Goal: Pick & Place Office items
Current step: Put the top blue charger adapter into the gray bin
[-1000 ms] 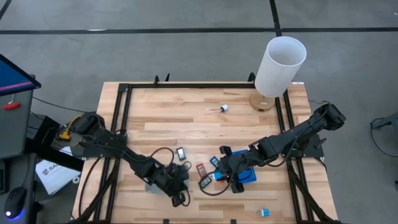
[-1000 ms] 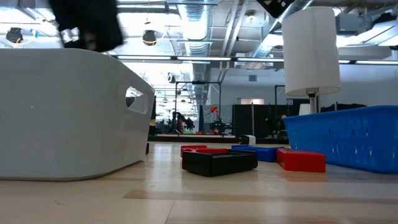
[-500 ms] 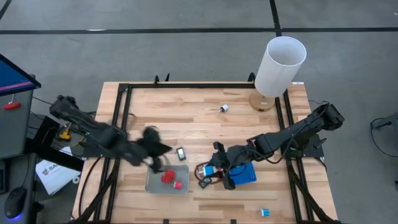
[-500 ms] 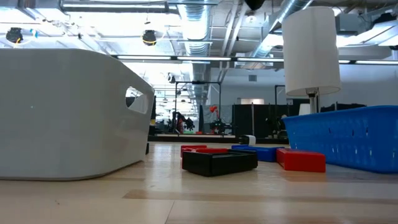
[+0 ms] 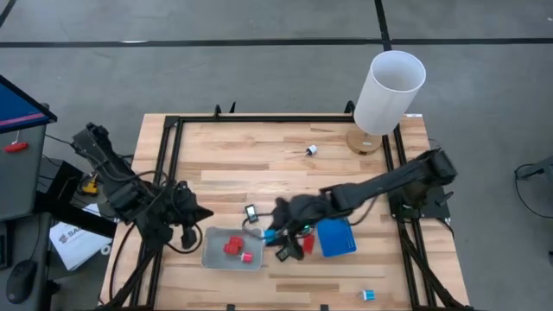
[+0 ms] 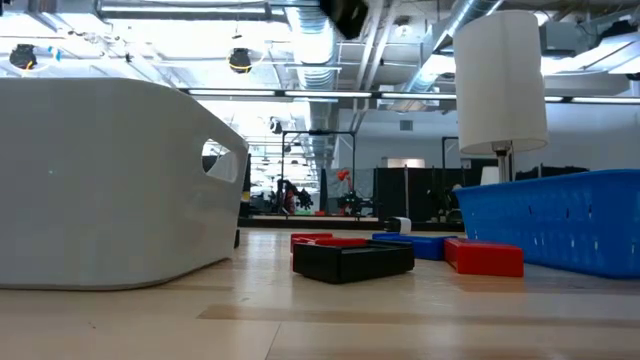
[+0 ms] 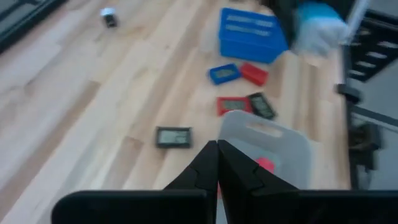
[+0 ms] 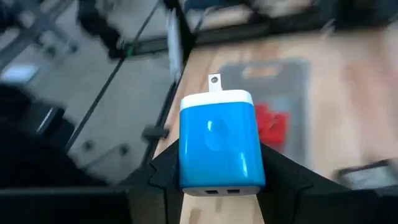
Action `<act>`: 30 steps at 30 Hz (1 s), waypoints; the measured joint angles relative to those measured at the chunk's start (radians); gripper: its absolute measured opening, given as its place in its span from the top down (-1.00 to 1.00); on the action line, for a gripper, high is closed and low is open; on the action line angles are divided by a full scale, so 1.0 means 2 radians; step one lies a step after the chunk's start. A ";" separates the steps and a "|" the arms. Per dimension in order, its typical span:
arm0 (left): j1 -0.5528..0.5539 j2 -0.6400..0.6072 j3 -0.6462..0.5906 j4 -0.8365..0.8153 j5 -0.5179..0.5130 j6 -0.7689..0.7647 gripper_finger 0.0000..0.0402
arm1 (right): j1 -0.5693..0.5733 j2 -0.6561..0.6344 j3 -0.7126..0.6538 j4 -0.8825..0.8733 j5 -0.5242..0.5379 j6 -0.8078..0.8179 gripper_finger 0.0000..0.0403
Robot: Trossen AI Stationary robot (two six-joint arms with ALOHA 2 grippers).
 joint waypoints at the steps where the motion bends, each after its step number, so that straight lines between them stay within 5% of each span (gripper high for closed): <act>1: 0.000 -0.007 -0.008 -0.002 -0.005 -0.006 1.00 | -0.002 0.021 0.018 -0.005 -0.018 0.000 0.29; 13: -0.001 -0.096 -0.062 -0.004 -0.031 -0.003 1.00 | -0.013 0.172 0.180 -0.078 -0.103 0.009 0.29; 30: -0.001 -0.124 -0.071 -0.002 -0.035 0.024 1.00 | -0.039 0.207 0.195 -0.095 -0.120 -0.003 0.29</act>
